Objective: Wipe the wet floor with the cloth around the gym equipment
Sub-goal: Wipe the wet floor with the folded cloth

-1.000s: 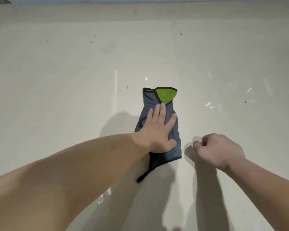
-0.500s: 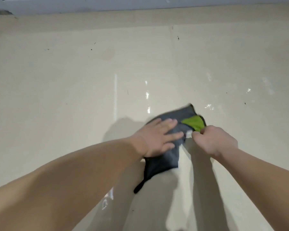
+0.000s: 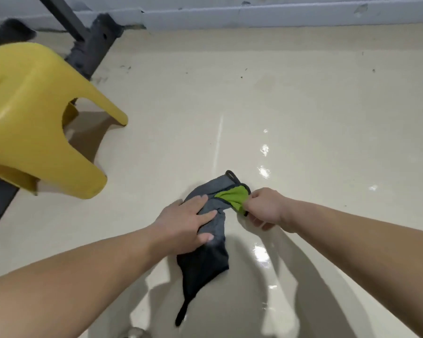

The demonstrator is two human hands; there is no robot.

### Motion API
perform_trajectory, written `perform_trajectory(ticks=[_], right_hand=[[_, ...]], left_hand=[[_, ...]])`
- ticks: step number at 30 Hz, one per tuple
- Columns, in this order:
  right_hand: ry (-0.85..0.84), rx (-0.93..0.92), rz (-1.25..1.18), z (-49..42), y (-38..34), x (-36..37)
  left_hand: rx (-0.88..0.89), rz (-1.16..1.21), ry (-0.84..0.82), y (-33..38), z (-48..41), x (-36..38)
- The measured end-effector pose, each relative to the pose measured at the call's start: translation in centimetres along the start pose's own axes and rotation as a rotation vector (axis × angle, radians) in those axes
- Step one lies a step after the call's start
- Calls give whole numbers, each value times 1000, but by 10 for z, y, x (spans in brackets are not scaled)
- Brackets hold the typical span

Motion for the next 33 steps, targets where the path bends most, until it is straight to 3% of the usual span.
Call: perform_trajectory(ticks=[2,7,9,12,14,19,23,26,30,33], right_hand=[[-44,-24,4,-11,-25,40],[-47,-121,115,-43,-83,115],[-29,-150,226,-49,-100,131],[-6,-136,313,-49,-112,149],[-27,-110,315,-48,-110,158],[-245,68,-17,-31,-87,155],[-135,6,-188,-19,-79,127],[-55,-62,-262,-18,-81,108],[-229,-50,-295,-10,-86,105],[-389,-47,-252,-5,-97,124]], left_hand=[[-172,82,-33,-44,13,3],[-361,401,-33,-116,28,17],[-444,646,101,-127,30,26],[-396,877,483,-118,35,34],[-397,1044,455,-117,30,38],[-583,1505,223,-116,20,40],[-546,1548,74,-94,24,19],[-536,1517,124,-88,27,-7],[-445,1431,216,-72,42,-13],[-389,1169,382,-73,56,10]])
Point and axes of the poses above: each hand's wrist, its own z-axis away from the middle knuckle, its own x-axis out of the palm, y = z × x, the point moved 4 cm from there along -z, towards the middle knuckle, and after that the axes turned 8 degrees about -x, right-handed, at the moved point
